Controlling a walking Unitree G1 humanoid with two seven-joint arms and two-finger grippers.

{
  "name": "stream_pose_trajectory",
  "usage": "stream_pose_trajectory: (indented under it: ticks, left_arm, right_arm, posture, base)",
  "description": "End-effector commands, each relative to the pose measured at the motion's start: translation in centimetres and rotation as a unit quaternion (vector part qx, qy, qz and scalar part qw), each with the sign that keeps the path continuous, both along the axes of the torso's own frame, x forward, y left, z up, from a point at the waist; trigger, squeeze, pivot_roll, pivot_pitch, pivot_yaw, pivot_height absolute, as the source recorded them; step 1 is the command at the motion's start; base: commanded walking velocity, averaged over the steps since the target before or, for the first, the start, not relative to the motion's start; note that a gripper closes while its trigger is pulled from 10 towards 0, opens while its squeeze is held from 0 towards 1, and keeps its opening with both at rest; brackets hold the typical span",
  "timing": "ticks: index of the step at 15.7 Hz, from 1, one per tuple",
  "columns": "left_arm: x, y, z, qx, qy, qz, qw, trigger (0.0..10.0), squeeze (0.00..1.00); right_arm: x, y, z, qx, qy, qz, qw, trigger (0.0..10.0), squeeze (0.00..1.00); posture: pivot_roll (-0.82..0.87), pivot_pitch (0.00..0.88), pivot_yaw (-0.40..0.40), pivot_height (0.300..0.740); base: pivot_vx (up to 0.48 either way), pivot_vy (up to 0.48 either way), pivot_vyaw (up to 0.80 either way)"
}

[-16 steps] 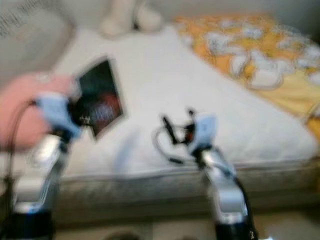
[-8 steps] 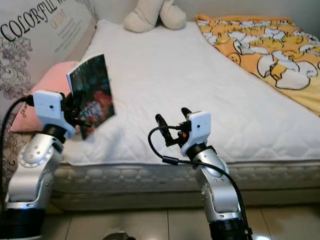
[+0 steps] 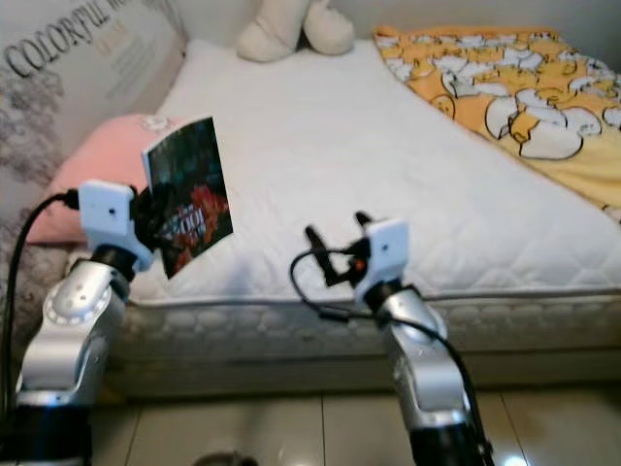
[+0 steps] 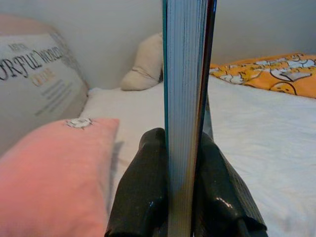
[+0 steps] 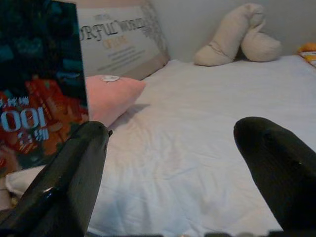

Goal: Clean up the room

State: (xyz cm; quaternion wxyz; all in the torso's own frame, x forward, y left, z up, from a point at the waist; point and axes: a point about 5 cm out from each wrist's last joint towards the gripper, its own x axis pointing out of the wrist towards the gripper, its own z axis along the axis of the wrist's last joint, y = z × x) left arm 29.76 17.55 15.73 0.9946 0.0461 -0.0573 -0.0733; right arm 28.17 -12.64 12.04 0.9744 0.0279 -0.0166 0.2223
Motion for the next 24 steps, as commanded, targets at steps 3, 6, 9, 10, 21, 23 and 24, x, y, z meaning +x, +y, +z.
stream_pose_trajectory:
  ticks: [3, 6, 9, 10, 21, 23, 24]
  left_arm:
    - [0.27, 0.48, 0.64, 0.007, -0.012, 0.008, 1.0, 10.0, 0.0]
    - [0.21, 0.48, 0.62, 0.008, -0.012, 0.007, 1.0, 10.0, 0.0]
    - [0.17, 0.44, 0.51, 0.008, -0.01, 0.006, 1.0, 10.0, 0.0]
    - [0.18, 0.46, 0.51, 0.009, -0.01, 0.007, 1.0, 10.0, 0.0]
    - [0.42, 0.66, -0.06, -0.022, 0.01, 0.02, 1.0, 10.0, 0.0]
    - [0.47, 0.49, -0.18, -0.027, 0.014, 0.016, 0.999, 10.0, 0.0]
    - [0.49, 0.42, -0.22, -0.028, 0.014, 0.014, 0.999, 10.0, 0.0]
  right_arm:
    - [0.27, 0.17, 0.06, -0.006, -0.006, -0.002, 1.0, 10.0, 0.0]
    - [0.21, 0.1, -0.11, -0.004, 0.001, 0.0, 1.0, 10.0, 0.0]
    - [0.21, 0.0, -0.15, -0.007, 0.0, 0.002, 1.0, 10.0, 0.0]
    - [0.23, -0.01, -0.14, -0.007, 0.0, 0.002, 1.0, 10.0, 0.0]
    - [0.18, -0.44, -0.21, -0.011, 0.005, 0.005, 1.0, 10.0, 0.0]
    - [0.22, -0.63, -0.17, -0.011, 0.004, 0.003, 1.0, 10.0, 0.0]
    - [0.23, -0.71, -0.14, -0.011, 0.004, 0.002, 1.0, 10.0, 0.0]
  posture:
    - [-0.01, 0.0, 0.089, 0.74]
    - [-0.01, 0.0, 0.088, 0.74]
    - [-0.01, 0.0, 0.088, 0.74]
    - [-0.01, 0.0, 0.088, 0.74]
    - [-0.01, 0.0, 0.089, 0.74]
    - [-0.02, 0.0, 0.09, 0.74]
    - [-0.02, 0.0, 0.09, 0.74]
  base:
    - [0.429, 0.0, 0.53]
    - [0.429, 0.0, 0.0]
    - [0.429, 0.0, 0.0]
    - [0.428, 0.0, 0.0]
    - [0.194, 0.0, 0.0]
    - [0.0, 0.0, 0.0]
    - [0.0, 0.0, 0.0]
